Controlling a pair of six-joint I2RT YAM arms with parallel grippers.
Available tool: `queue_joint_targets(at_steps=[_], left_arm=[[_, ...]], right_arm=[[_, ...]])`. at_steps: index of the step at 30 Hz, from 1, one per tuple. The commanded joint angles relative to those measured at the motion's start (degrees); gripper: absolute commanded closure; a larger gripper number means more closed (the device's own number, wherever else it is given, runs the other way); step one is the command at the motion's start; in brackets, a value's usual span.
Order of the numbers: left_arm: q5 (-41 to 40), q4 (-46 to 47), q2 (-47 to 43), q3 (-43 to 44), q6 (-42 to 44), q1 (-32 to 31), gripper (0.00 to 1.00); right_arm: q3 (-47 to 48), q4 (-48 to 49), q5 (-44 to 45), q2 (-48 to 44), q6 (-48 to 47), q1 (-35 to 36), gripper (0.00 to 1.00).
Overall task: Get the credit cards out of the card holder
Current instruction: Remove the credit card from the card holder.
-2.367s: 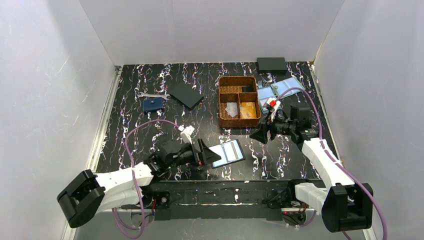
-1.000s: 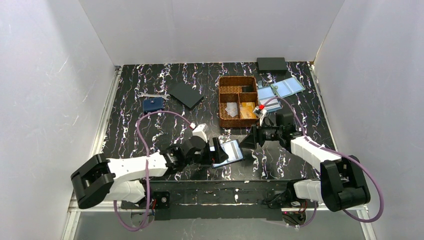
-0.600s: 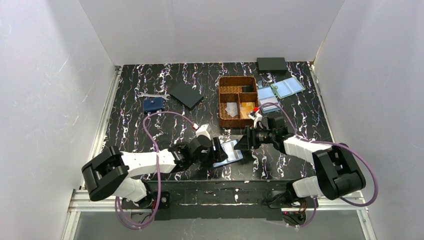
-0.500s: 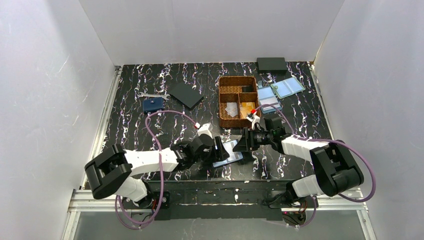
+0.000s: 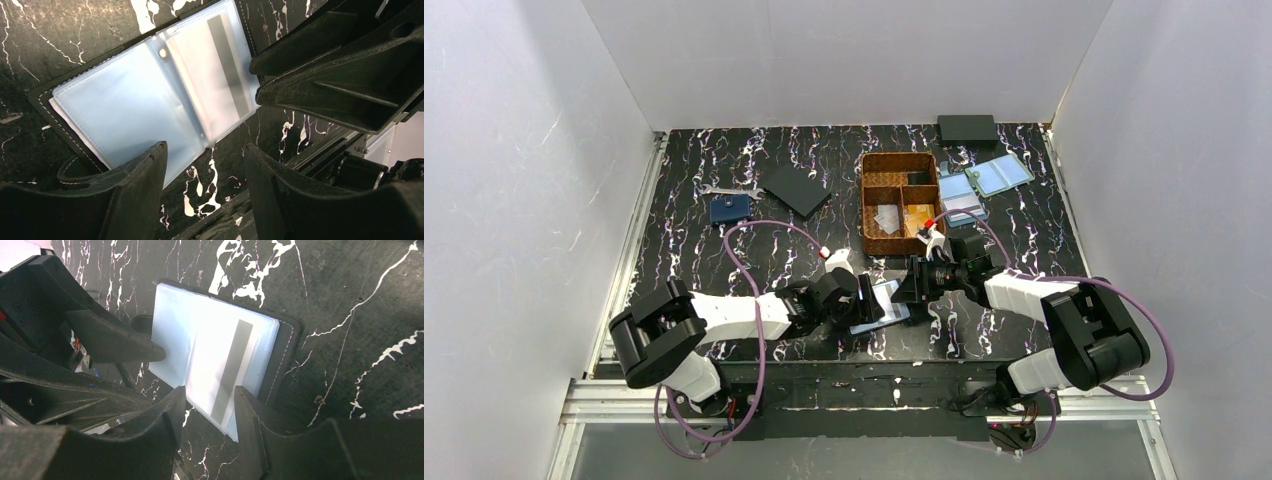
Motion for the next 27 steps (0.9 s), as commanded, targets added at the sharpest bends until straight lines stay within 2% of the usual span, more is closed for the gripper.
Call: queue_joint_targets(at_steps=[1,13,17,20,27], left_arm=[[-1.3,0.4,0.3,2.0,1.2,-0.2,0.44],[0.8,2.3,1.8,1.9,2.0,-0.2,0.45],[2.3,3.4,3.1,2.1,2.5,-0.2,0.51],[2.5,3.9,4.0,1.9,2.4,-0.2,0.52],[3.5,4.3,5.6,2.1,2.7,-0.1,0.52]], right_arm=[[2.2,-0.2,1.1,0.8,-1.1,0.3,0.51],[2.8,-0.1,-1.5,3.3,-0.1,0.4,0.55],[2.9,0.4,-2.5,4.2,0.8,0.4,0.56],[3.0,0.7,-3.2,5.0,1.5,0.4,0.57],[3.0,4.2,-8.6,5.7,5.7,0.4,0.62]])
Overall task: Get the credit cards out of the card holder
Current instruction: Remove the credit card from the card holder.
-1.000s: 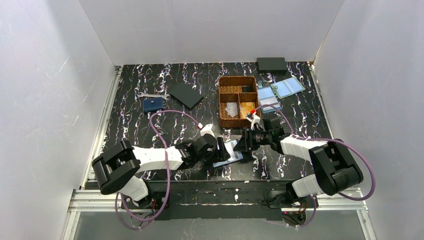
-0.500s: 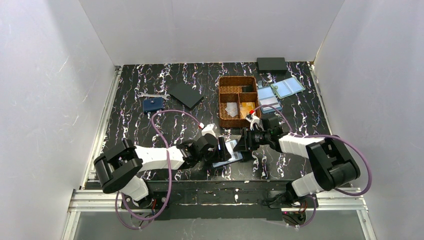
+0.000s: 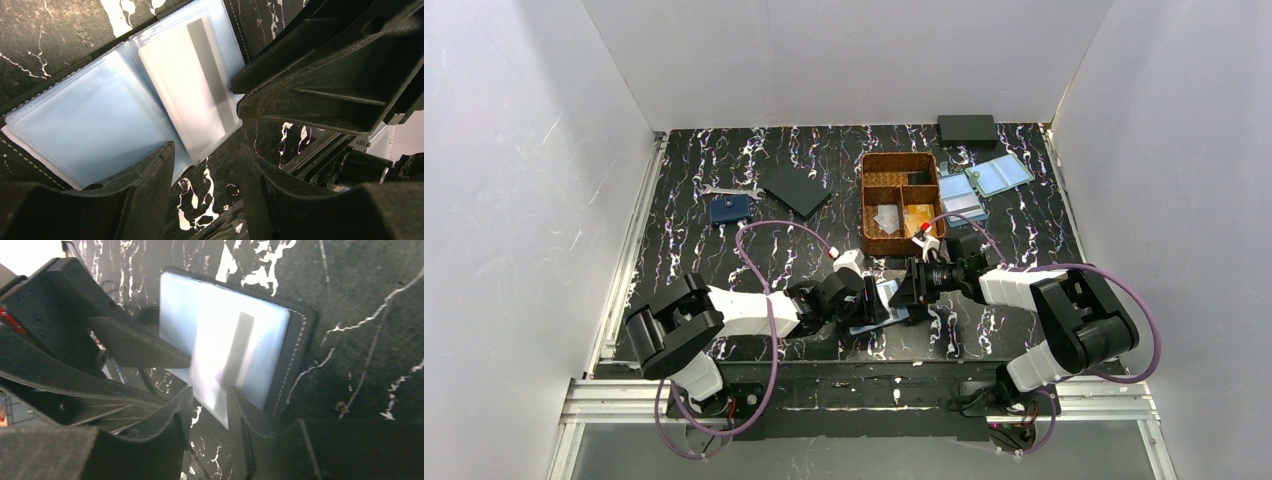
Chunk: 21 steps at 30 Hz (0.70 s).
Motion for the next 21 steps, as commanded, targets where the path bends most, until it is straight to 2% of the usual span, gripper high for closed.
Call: queue_joint_targets(at_steps=[1,7,9,13,21], left_arm=[[1.2,-0.2,1.1,1.5,1.7,0.0,0.52],[4.6,-0.1,3.1,2.9,3.0,0.3,0.48],[4.1,-0.2,3.3,2.5,2.2,0.4,0.49],[1.4,-0.2,2.8,0.8,-0.1,1.0,0.58],[1.9,-0.2,3.9,0.7,-1.4,1.7,0.61]], right_arm=[[1.8,4.7,-5.3,0.7,3.7,0.3,0.62],[1.1,8.3,-7.0,-0.2,6.4,0.4,0.64],[2.4,4.1,-3.8,-1.1,3.1,0.3,0.66],[2.3,0.5,6.9,-4.5,-2.1,0.0,0.65],[3.2,-2.5,11.5,-2.9,-5.0,-0.1,0.64]])
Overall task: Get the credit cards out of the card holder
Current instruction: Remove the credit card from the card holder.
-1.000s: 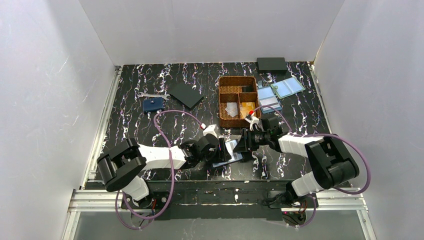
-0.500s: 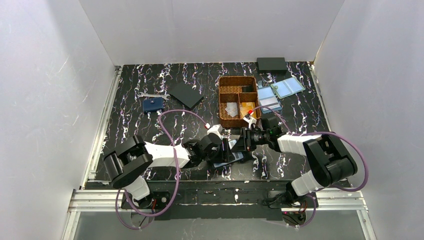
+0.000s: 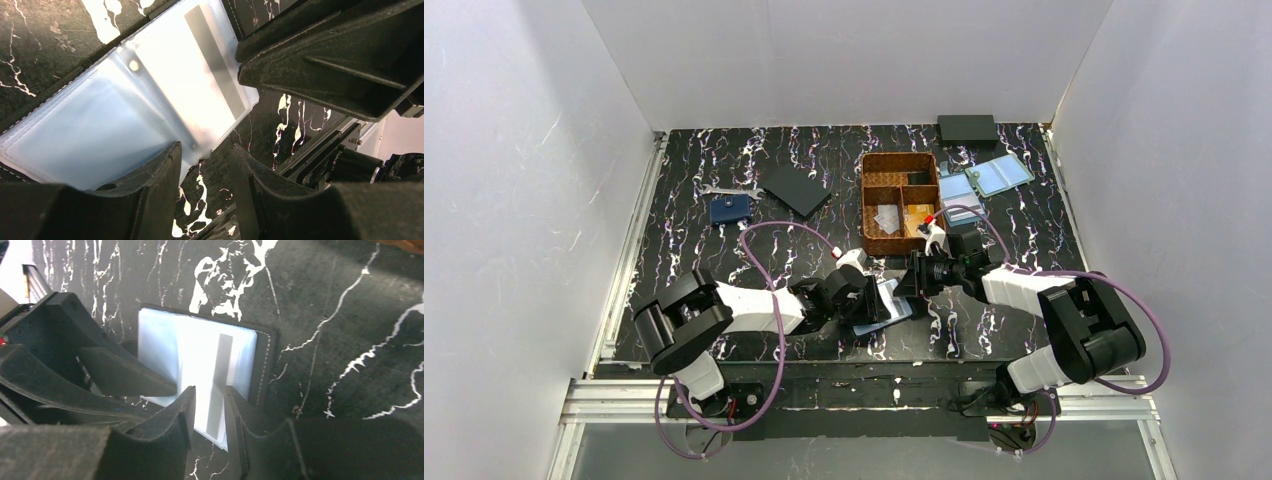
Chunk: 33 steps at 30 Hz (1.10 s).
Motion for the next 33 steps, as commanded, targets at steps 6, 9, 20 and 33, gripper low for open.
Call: queue_joint_targets(at_steps=[6,9,20,33], left_arm=[[0.5,-1.4,1.7,-0.2,0.3,0.8,0.59],[1.6,-1.4,2.5,0.4,1.1,0.9,0.57],[6.3,-0.7,4.0,1.0,1.4,1.6,0.47],[8.6,1.8,2.3,-0.9,0.9,2.3,0.32]], right_arm=[[2.9,-3.6,4.0,3.1,-3.9,0.0,0.63],[3.2,-3.5,-0.8,4.9,-3.0,0.2,0.62],[1.9,4.0,-15.3,4.0,5.0,0.8,0.67],[1.3,9.6,-22.7,4.0,10.5,3.0,0.63]])
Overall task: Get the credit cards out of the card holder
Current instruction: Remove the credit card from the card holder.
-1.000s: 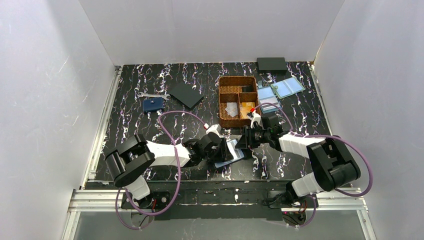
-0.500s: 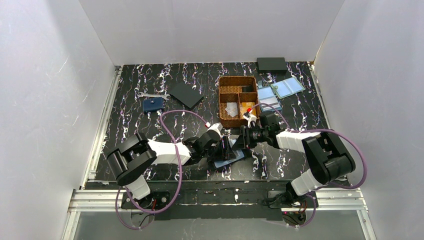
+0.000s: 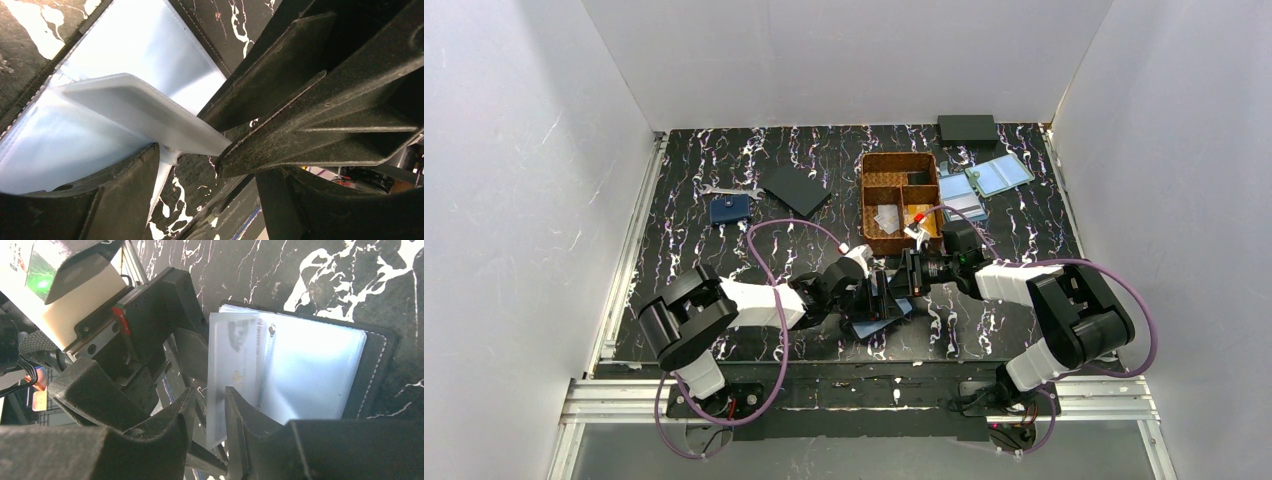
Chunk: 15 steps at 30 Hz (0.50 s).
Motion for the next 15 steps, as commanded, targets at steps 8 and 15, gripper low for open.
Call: queue_joint_targets(at_steps=[8,15], left_arm=[[-1.6,-1.1,-2.9,-5.9,-1.6,0.8,0.26],[-0.9,2.0,-3.4,-8.7,-4.2,2.0,0.22]], right_arm=[[1.1,-0.9,-5.6,0.1,-1.2,3.2,0.57],[2.1,-4.3,-3.4,0.2,-4.6,3.2,0.54]])
